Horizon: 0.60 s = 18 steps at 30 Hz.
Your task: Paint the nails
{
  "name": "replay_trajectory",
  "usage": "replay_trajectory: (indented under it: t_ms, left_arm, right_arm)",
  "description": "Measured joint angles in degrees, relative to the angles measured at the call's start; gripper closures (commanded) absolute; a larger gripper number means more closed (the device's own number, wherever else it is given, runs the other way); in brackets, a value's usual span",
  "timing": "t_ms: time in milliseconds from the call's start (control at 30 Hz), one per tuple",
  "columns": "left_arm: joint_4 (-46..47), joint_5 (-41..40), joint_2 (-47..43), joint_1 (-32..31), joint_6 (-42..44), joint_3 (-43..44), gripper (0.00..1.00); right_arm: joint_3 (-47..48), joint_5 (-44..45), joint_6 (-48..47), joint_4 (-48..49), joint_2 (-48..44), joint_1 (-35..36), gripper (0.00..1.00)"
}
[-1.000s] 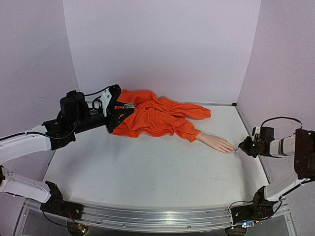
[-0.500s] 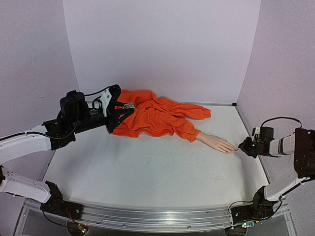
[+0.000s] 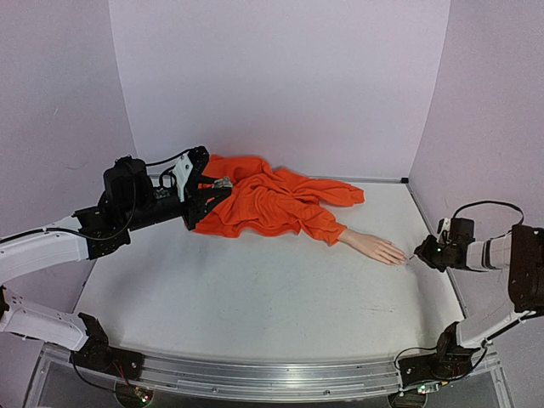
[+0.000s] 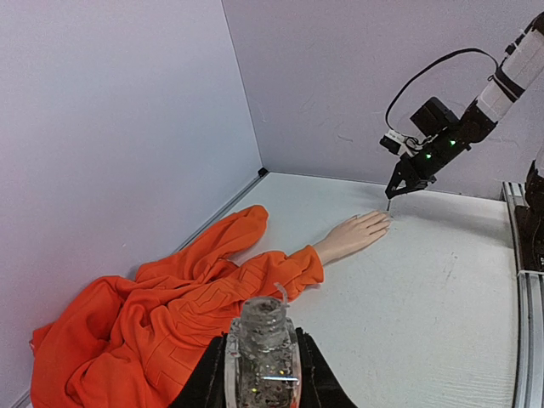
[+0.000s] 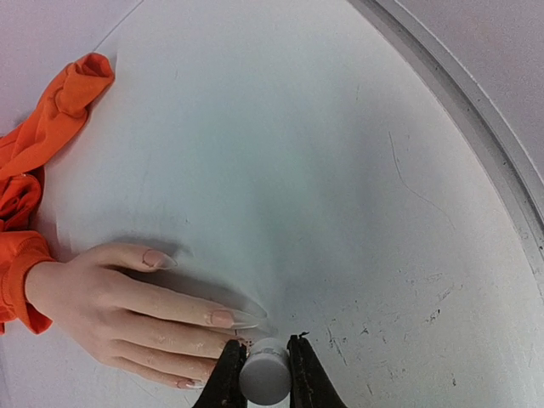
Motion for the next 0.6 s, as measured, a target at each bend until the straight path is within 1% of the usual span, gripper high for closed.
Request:
replay_trajectory:
  t_ms: [267, 600]
  left_arm:
    - [0.00, 0.00, 0.00, 0.00, 0.00, 0.00, 1.00]
    - [0.00, 0.00, 0.00, 0.00, 0.00, 0.00, 1.00]
  right_arm:
    - [-0.46, -1.46, -0.26, 0.46, -2.93, 0.00, 1.00]
    - [-0.48, -4.81, -0.33, 1.57, -1.90, 0.35, 1.00]
